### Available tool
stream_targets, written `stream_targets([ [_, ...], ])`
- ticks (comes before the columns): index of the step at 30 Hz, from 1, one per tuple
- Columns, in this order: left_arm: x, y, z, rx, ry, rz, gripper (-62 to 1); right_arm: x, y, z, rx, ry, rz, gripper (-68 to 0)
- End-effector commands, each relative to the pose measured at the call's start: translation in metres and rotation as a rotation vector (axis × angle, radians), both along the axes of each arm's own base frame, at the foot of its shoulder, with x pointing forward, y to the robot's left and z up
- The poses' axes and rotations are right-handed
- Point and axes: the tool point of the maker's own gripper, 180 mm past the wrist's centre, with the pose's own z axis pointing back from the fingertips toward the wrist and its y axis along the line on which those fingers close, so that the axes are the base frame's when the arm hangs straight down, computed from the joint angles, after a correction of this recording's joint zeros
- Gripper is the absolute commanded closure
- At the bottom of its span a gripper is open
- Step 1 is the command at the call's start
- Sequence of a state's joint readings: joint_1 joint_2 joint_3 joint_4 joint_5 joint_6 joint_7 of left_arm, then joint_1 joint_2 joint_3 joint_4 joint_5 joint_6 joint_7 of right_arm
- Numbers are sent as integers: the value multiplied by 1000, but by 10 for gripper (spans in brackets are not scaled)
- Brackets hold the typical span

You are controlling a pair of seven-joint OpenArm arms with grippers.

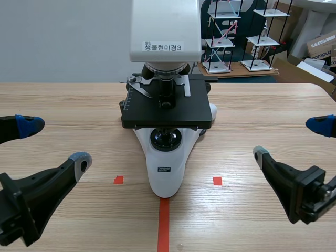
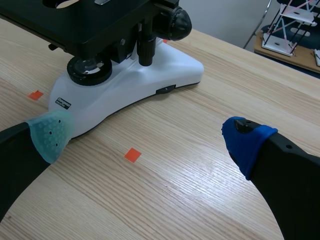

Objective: Point at the fine focus knob

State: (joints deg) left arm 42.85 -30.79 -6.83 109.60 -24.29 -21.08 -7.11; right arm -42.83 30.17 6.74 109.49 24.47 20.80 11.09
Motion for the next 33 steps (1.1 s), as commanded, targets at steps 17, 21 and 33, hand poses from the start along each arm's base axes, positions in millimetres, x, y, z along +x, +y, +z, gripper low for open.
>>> stream_targets([
  [17,2,-1,8,-18,-27,0,-623,5,-3,12,0,-48,-16,-606],
  [21,2,-1,8,-18,-27,0,-623,6,-3,13,0,-52,-17,-432],
  [33,2,-1,8,-18,-27,0,-623,54,-53,6,25,-160,-114,-19],
])
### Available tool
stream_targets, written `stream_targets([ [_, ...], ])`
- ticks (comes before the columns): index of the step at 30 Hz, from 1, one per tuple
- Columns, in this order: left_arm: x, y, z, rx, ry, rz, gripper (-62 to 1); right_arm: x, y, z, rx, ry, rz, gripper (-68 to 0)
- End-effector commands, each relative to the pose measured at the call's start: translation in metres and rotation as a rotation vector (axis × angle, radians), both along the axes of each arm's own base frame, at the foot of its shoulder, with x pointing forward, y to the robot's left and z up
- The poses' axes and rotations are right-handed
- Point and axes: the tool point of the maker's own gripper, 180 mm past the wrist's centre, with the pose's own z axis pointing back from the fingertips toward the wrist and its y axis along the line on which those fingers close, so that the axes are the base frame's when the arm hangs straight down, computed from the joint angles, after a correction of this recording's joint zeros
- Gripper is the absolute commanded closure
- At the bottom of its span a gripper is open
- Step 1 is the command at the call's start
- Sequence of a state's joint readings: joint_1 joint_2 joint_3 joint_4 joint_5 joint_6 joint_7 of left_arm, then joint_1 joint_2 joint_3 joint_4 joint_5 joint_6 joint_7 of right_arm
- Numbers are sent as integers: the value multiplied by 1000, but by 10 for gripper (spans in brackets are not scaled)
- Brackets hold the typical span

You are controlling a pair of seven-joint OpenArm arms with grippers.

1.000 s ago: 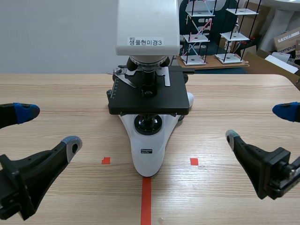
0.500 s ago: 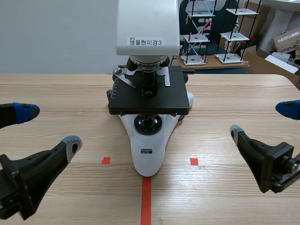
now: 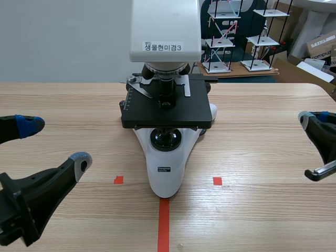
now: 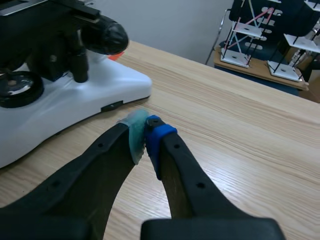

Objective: Point at the fine focus knob

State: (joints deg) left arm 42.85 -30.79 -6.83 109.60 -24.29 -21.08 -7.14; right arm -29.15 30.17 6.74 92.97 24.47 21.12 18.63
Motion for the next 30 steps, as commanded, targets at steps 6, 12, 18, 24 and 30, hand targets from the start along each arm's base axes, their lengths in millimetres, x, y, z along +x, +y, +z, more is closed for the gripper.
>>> stream_targets([
  [6,2,-1,8,-18,-27,0,-623,40,-7,7,8,-72,13,-17],
  [12,2,-1,8,-18,-27,0,-623,73,2,-2,-2,-68,44,-17],
  [18,2,-1,8,-18,-27,0,-623,100,17,-4,13,-84,86,-17],
  [24,2,-1,8,-18,-27,0,-623,117,32,-4,23,-102,127,-17],
  [30,2,-1,8,-17,-26,0,-623,127,44,-8,33,-95,145,-17],
])
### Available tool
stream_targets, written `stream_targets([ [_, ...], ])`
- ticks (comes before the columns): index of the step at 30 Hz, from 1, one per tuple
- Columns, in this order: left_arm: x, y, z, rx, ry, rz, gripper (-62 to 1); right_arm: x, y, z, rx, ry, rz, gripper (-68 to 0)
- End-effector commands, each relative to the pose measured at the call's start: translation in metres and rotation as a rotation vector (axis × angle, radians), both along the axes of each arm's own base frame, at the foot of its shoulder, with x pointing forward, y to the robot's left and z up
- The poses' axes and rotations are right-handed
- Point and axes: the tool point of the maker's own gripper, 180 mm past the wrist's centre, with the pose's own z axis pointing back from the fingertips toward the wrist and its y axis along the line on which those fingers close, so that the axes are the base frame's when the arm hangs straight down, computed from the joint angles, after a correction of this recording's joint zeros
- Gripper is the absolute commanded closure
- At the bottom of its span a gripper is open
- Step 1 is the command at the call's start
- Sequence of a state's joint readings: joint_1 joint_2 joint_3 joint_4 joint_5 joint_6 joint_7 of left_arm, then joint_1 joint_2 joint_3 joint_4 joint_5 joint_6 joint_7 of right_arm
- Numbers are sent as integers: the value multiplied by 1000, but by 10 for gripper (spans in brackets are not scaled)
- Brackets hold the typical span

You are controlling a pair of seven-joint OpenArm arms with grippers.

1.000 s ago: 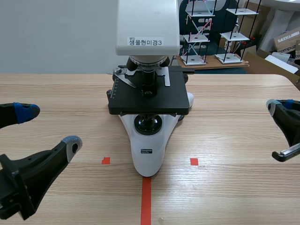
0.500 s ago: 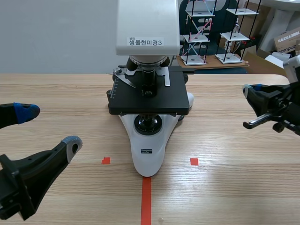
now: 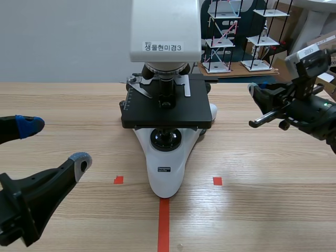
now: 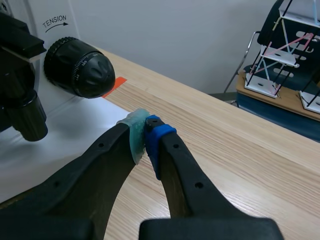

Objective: Point at the fine focus knob

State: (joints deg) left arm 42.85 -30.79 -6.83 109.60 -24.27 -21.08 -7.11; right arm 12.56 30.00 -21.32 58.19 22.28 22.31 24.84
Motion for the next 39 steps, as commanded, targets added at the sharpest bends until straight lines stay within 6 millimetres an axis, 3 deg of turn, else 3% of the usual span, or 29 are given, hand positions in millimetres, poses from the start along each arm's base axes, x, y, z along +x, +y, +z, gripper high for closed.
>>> stream_targets([
  [1,2,-1,8,-18,-26,1,-623,7,2,17,14,-48,8,-17],
  [13,2,-1,8,-17,-25,1,-623,17,14,10,6,-30,32,-17],
  [39,2,-1,8,-17,-25,1,-623,17,15,9,5,-29,33,-17],
])
